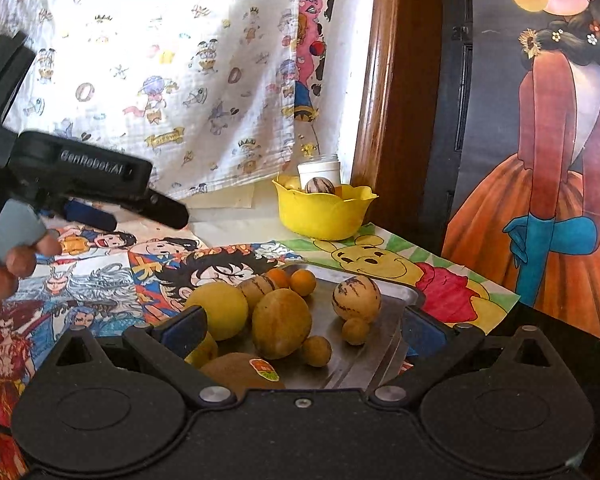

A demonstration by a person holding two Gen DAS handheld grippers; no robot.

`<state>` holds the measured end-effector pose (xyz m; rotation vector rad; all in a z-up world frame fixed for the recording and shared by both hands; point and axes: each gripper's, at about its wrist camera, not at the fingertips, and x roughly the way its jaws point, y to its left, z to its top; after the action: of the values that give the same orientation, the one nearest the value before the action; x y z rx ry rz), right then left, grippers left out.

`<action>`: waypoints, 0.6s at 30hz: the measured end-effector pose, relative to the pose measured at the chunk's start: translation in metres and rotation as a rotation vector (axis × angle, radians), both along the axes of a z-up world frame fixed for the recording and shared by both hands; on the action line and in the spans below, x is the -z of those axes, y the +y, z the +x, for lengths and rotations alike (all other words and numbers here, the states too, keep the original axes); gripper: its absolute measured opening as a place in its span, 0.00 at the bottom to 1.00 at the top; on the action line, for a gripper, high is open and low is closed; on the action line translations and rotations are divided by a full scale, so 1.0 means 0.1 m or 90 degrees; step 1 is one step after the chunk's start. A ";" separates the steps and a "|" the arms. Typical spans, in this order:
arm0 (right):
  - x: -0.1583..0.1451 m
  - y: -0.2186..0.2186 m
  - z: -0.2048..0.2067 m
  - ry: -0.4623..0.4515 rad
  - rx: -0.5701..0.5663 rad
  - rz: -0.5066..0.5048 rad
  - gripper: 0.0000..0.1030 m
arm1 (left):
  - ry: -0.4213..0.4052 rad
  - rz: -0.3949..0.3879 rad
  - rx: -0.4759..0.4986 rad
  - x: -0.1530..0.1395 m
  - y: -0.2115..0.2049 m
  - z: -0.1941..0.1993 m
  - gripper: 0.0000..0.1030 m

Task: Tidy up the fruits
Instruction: 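Withdraw both open tools from the tray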

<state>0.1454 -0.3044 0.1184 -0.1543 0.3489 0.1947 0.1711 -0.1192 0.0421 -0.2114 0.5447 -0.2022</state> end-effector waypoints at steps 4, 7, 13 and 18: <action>-0.02 0.06 -0.05 -0.006 0.008 0.013 0.99 | 0.000 0.003 -0.014 0.03 0.07 -0.06 1.00; -0.04 0.09 -0.10 -0.007 0.010 0.029 0.99 | -0.004 -0.002 -0.024 0.05 0.13 -0.13 1.00; -0.07 0.19 -0.22 -0.015 0.023 0.041 1.00 | -0.008 -0.006 -0.042 0.09 0.29 -0.27 1.00; -0.09 0.28 -0.26 -0.012 0.023 0.041 1.00 | -0.006 -0.006 -0.056 0.14 0.43 -0.37 1.00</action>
<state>0.1197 -0.2767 0.1279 -0.0863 0.3255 0.1681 0.1341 -0.0767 0.0283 -0.2432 0.5233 -0.1209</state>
